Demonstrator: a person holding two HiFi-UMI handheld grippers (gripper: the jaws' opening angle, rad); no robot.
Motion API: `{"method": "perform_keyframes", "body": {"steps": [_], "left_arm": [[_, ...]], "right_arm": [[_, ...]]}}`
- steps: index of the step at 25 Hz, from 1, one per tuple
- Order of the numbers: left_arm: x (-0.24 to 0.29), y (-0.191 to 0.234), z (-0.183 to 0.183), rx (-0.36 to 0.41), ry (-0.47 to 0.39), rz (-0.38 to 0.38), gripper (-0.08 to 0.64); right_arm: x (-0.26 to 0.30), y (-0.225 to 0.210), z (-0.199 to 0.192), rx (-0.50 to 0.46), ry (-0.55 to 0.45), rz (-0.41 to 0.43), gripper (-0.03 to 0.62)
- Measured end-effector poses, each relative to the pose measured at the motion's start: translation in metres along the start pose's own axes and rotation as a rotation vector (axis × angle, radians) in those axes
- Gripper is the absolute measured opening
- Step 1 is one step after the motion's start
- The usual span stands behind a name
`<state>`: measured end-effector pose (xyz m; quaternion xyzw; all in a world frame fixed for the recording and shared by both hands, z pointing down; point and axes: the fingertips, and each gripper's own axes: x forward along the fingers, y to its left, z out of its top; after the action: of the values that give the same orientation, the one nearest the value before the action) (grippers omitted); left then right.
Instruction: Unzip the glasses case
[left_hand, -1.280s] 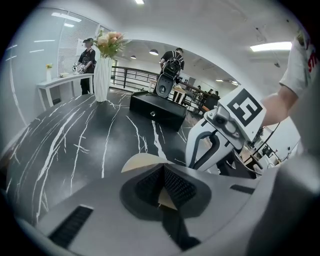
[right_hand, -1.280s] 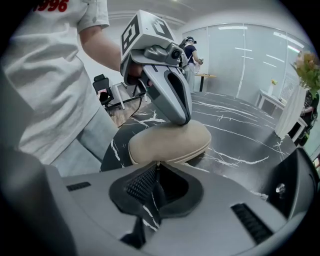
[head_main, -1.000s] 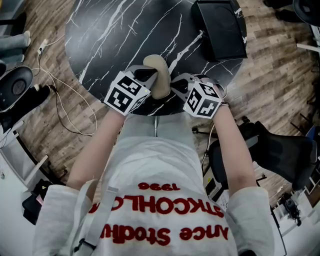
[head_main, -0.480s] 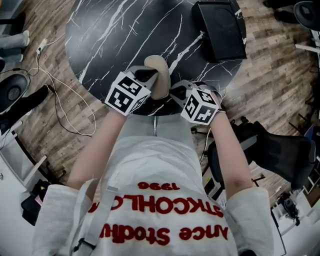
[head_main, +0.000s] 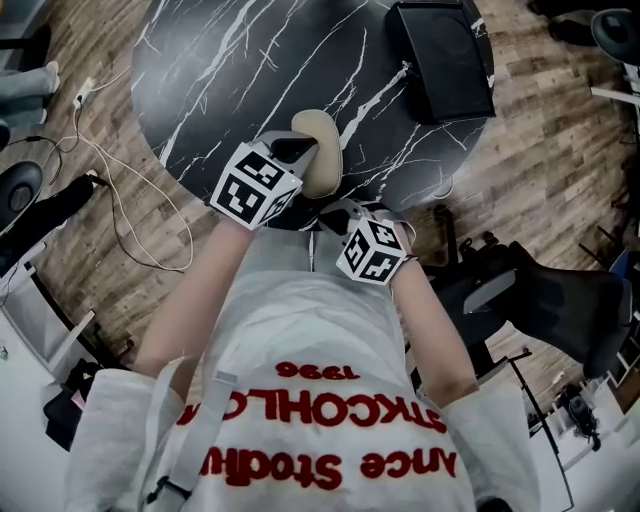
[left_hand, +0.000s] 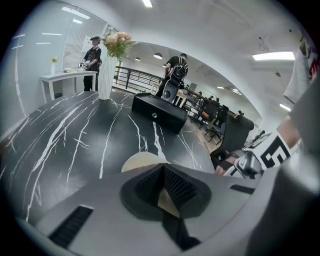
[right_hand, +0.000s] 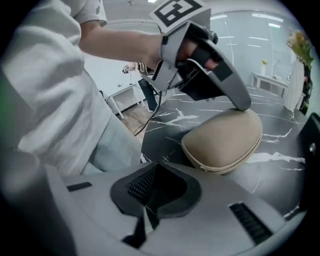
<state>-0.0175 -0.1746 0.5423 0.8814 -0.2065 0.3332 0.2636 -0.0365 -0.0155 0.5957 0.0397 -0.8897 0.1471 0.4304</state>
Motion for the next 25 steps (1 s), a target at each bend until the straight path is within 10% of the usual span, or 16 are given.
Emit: {"method": "perform_keyframes", "body": {"steps": [11,17,25], "left_arm": [[-0.028,0.010,0.031,0.060,-0.160,0.063,0.008],[-0.116,0.034,0.123,0.076,-0.464,0.235,0.008],[-0.232,0.034,0.233,0.161,-0.778,0.397,0.008]], "right_arm": [[-0.129,-0.120,0.011,0.524,-0.446,-0.462,0.015],[-0.258,-0.161,0.097,0.416,-0.755,-0.751,0.015],[-0.380,-0.169,0.191,0.286,-0.999,-0.902,0.014]]}}
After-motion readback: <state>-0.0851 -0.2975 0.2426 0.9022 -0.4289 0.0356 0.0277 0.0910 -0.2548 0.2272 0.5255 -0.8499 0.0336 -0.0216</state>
